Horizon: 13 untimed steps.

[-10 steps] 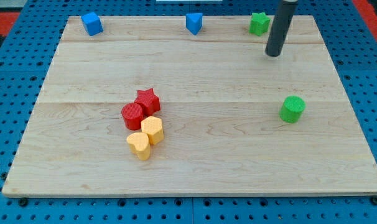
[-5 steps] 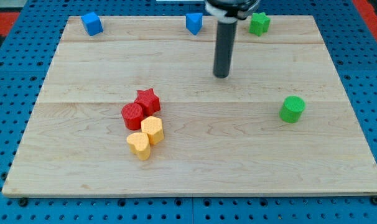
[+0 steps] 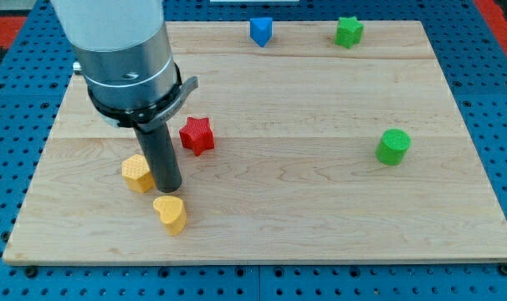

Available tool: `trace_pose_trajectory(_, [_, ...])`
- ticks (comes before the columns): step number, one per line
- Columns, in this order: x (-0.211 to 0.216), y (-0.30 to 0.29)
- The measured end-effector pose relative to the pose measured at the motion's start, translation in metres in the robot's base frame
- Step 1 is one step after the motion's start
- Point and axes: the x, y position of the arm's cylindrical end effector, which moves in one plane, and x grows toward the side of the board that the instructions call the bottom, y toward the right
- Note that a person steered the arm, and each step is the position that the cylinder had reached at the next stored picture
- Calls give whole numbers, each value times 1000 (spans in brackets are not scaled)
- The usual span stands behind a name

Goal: Push the yellow hexagon vertically below the blue cube

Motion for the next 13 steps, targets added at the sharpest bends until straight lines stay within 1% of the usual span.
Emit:
trace_pose_trajectory(1, [9,-24])
trace_pose_trajectory(2, [8,-71])
trace_pose_trajectory(3, [-19,-106])
trace_pose_trajectory(4, [-37,-102])
trace_pose_trajectory(6, [-36,-58])
trace_pose_trajectory(8, [-51,-40])
trace_pose_trajectory(10, [-69,2])
trace_pose_trajectory(11, [-84,4])
trace_pose_trajectory(12, [-87,-74])
trace_pose_trajectory(13, [-87,-55])
